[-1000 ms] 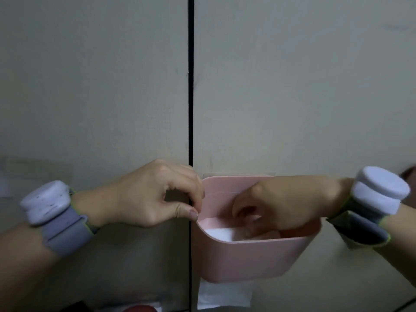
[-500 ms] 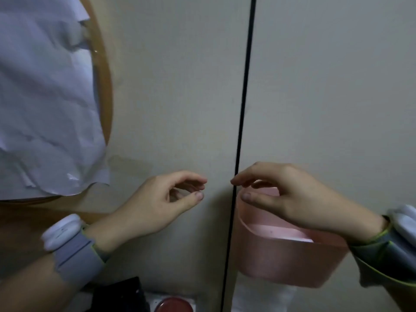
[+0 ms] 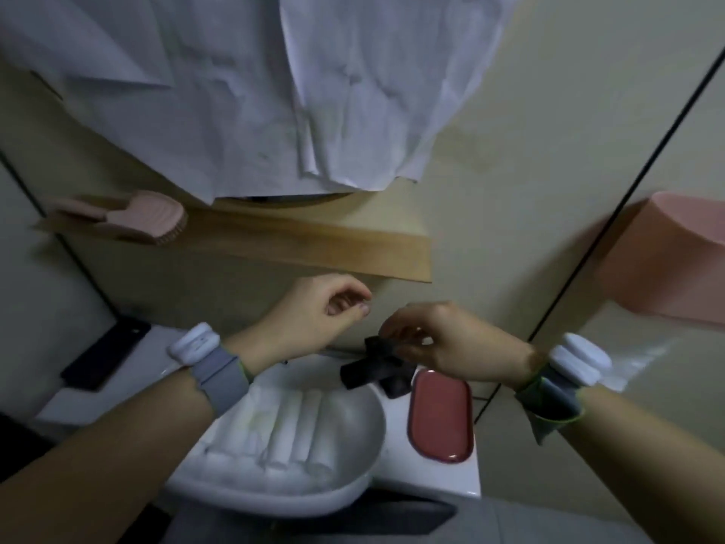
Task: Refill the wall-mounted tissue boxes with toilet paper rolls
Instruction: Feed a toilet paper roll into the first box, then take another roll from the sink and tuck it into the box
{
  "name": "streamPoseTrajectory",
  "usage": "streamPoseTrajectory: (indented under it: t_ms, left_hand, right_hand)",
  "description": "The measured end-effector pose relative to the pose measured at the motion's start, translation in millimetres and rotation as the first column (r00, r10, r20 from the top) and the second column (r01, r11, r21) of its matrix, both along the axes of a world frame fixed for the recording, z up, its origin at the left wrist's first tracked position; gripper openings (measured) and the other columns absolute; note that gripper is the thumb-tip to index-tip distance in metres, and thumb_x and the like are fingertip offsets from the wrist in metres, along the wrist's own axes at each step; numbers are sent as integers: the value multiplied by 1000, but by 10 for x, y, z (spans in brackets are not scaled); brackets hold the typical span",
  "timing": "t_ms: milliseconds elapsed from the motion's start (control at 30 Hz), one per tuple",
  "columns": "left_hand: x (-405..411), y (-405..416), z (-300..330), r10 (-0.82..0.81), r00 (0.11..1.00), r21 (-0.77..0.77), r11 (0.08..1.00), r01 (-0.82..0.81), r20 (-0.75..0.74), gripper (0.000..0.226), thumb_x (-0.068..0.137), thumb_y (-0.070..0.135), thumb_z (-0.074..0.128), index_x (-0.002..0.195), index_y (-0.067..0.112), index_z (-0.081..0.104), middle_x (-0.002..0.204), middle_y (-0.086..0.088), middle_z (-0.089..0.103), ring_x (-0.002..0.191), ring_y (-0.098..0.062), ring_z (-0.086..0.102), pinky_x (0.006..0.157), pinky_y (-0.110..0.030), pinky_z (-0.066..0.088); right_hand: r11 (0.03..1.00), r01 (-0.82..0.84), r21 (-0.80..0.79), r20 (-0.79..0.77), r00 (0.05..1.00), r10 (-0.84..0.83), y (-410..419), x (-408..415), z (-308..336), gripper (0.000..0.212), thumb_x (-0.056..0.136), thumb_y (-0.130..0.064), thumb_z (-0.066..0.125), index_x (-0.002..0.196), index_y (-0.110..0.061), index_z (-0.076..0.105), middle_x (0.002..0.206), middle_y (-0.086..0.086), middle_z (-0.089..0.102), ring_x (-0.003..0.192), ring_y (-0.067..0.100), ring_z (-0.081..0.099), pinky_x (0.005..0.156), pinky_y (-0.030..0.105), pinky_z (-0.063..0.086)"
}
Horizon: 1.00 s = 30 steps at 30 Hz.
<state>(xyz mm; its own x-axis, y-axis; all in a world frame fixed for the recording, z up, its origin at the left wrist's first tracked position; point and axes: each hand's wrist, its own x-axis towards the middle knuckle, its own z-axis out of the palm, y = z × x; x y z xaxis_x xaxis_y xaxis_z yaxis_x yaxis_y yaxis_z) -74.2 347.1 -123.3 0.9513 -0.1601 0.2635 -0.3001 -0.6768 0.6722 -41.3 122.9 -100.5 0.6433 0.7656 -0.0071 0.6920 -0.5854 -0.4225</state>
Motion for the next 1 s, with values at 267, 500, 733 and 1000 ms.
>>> streamPoseTrajectory:
  t_ms: [267,500,733,1000]
  left_hand:
    - [-320,772,-1129,178,922,87,984,-157,-345,17,90,29,66,106,25,69,96,9,68,85,-10,64,84,-30,54]
    - [-509,1000,-1926,310,745,207,950,-232,-590,23,90,28,64,111,21,67,104,3,70,97,-17,66,90,-28,52]
    - [-512,891,-2261,307,647,202,951,-234,-698,24,93,30,61,116,23,64,108,5,67,98,-14,63,93,-28,51]
    - [-484,823,-2425,306,579,179,947,-267,-756,28,94,26,61,120,16,62,111,-4,68,102,-20,64,92,-27,49]
  right_hand:
    - [988,102,-117,-397,907,-141,792,-205,-1347,29,89,-25,67,117,-19,68,108,-4,70,96,9,65,84,17,47]
    - [859,373,-351,-601,613,-512,1082,-204,-2504,56,91,-35,60,139,-13,42,123,8,63,107,24,60,85,30,48]
    - [630,696,-345,-694,264,-670,1377,-175,-2910,73,85,-44,69,136,-8,31,133,19,53,120,36,55,90,35,45]
    - [591,739,-324,-745,186,-641,1440,-117,-3087,84,78,-26,78,143,-14,27,135,18,52,121,34,55,98,38,47]
